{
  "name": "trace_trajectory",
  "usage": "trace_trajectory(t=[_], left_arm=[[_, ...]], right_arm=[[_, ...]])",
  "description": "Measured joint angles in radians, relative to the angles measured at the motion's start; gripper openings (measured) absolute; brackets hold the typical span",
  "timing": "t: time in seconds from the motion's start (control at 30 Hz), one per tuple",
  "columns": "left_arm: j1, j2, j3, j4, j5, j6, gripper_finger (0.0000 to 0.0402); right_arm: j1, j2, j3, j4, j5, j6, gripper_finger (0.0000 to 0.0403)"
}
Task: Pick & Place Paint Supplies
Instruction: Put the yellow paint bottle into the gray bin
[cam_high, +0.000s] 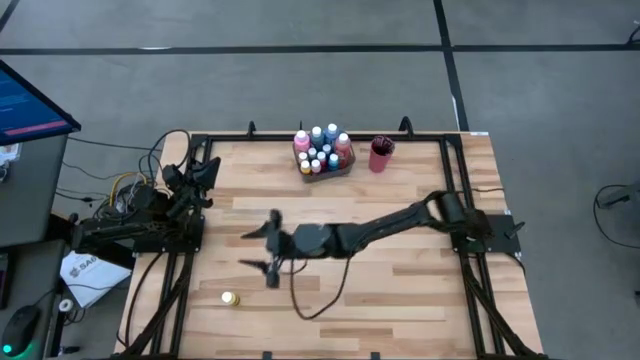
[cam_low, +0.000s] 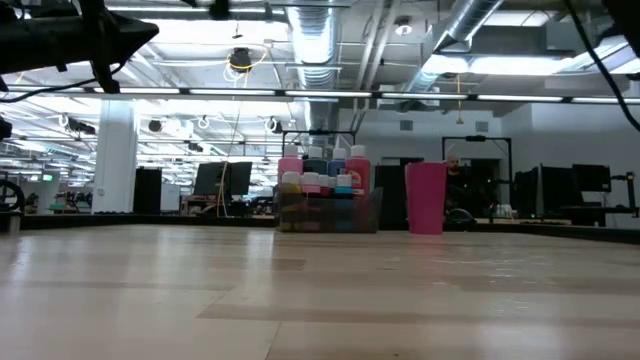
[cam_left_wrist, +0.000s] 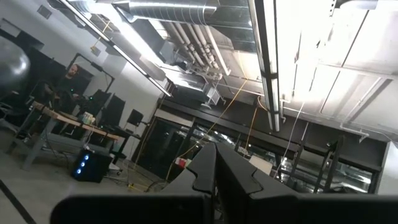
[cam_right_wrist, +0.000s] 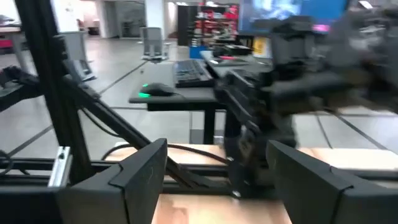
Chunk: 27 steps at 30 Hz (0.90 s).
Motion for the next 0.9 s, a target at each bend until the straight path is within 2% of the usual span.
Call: trace_trajectory(t=[0.27,0.5,0.73,0.9], left_arm=[[0.000,0.000,0.000,0.000,0.000,0.000,0.0002],[0.000,0.000,0.000,0.000,0.000,0.000,0.0002],[0.000,0.000,0.000,0.000,0.000,0.000,0.0002],[0.000,0.000,0.000,0.000,0.000,0.000,0.0002]], right_arm=[[0.033,0.258,0.328,-0.093,-0.078,-0.012,0.0270],[0.051,0.427,0.550,-0.133,-0.137,-0.012,0.0270],[0.046,0.482,0.566,-0.150,-0.139,0.071,0.0270],[0.035,0.491,0.565,-0.158,-0.156,0.067,0.0270]])
